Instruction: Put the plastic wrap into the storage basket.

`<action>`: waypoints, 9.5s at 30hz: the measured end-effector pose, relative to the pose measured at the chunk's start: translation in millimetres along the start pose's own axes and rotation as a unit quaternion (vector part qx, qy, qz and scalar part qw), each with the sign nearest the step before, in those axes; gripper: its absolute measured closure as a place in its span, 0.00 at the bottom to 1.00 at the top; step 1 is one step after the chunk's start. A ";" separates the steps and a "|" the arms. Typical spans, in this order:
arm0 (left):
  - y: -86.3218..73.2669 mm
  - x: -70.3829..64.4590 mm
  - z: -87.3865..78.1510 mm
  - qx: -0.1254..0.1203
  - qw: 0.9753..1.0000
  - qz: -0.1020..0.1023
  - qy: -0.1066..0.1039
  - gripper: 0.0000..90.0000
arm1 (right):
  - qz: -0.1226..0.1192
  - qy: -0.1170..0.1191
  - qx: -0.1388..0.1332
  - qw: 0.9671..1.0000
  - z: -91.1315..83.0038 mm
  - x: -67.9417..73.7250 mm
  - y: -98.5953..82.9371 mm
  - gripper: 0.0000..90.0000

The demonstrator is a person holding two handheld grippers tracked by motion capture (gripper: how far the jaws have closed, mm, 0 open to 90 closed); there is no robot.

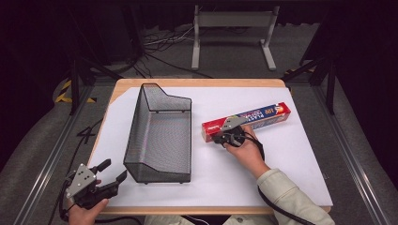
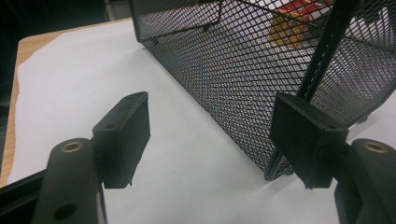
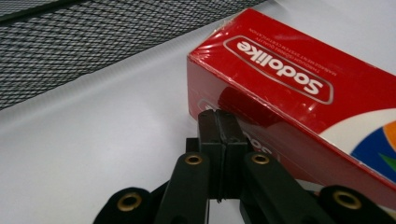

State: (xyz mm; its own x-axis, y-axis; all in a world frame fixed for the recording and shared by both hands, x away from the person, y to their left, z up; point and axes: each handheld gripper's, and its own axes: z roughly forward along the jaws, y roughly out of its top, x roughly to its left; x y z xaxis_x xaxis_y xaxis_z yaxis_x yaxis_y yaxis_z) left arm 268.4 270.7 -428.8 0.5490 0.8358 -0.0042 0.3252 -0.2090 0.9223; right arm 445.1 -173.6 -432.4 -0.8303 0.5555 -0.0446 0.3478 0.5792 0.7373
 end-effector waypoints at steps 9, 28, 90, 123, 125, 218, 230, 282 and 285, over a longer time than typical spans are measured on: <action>-1.2 0.9 -1.1 -0.001 1.000 -0.003 0.000 0.33 | 0.018 -0.022 -0.001 1.000 8.6 -14.6 5.8 1.00; -2.1 0.0 -3.1 0.001 1.000 -0.004 0.002 0.33 | 0.024 0.002 -0.007 1.000 -29.1 -29.0 21.0 1.00; -8.4 -1.5 -13.1 0.012 1.000 -0.008 0.009 0.32 | 0.151 -0.166 0.141 0.964 -93.0 -181.2 -20.2 1.00; 1.5 -1.3 5.8 0.011 1.000 -0.002 -0.008 0.32 | 0.111 -0.021 0.158 0.981 -156.7 -68.1 -71.4 1.00; 1.4 -1.5 5.6 0.011 1.000 -0.004 -0.008 0.32 | 0.110 -0.027 0.139 0.984 -160.6 -70.5 -71.5 1.00; -0.6 0.9 4.2 0.010 1.000 -0.006 -0.003 0.32 | 0.008 0.010 0.176 0.984 -70.2 -32.7 -37.0 0.44; -0.6 1.1 4.0 0.008 1.000 -0.009 -0.001 0.32 | 0.019 -0.004 0.160 0.987 -82.5 -29.0 -30.0 0.45; -0.1 2.3 -0.6 -0.002 1.000 -0.012 0.013 0.32 | 0.079 -0.028 0.046 0.995 -152.0 -1.4 59.8 0.45; -0.3 2.9 -0.9 -0.003 1.000 -0.013 0.013 0.32 | 0.085 -0.033 0.047 0.995 -147.3 4.5 69.9 0.45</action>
State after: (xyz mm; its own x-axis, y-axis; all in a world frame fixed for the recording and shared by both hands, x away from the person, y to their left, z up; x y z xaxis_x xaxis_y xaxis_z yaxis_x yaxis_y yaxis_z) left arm 269.2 273.7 -428.8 0.5201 0.8539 -0.0183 0.3342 -0.1838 0.9244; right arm 401.5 -218.5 -281.8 -0.7262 0.6868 0.0294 0.5231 0.5244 0.6719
